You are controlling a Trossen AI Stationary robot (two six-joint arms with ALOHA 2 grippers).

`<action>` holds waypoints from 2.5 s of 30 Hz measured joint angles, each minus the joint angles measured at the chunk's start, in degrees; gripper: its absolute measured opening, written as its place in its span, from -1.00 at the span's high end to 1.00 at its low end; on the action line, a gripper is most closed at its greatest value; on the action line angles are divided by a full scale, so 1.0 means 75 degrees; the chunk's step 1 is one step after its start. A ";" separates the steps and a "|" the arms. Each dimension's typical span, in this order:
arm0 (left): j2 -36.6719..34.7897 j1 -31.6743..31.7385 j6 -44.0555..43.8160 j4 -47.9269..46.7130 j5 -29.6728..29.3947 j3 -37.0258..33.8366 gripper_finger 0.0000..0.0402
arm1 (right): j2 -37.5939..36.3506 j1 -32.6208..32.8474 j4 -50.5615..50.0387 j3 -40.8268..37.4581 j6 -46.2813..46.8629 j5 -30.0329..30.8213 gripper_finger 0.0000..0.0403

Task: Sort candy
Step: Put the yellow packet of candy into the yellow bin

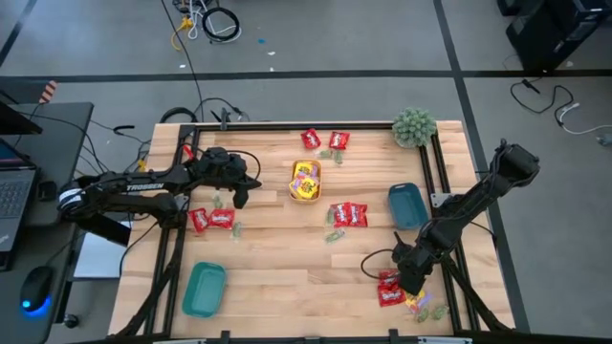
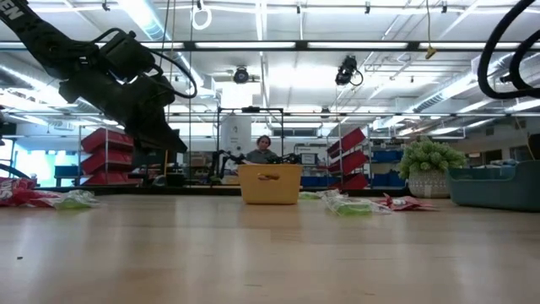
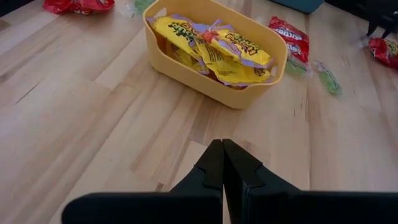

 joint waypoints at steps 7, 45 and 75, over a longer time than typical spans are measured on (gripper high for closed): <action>0.0000 0.0000 0.0000 0.0002 -0.0003 0.0000 1.00 | 0.0016 0.0004 0.0041 -0.0012 -0.0276 0.0002 0.96; 0.0000 0.0000 0.0006 -0.0059 -0.0243 -0.0003 1.00 | 0.0098 -0.0078 -0.2167 0.0774 -0.0615 0.0914 0.99; 0.0000 0.0000 0.0038 -0.0077 -0.0254 -0.0003 1.00 | 0.0859 -0.0722 -0.3436 0.1652 -0.2457 0.2306 0.81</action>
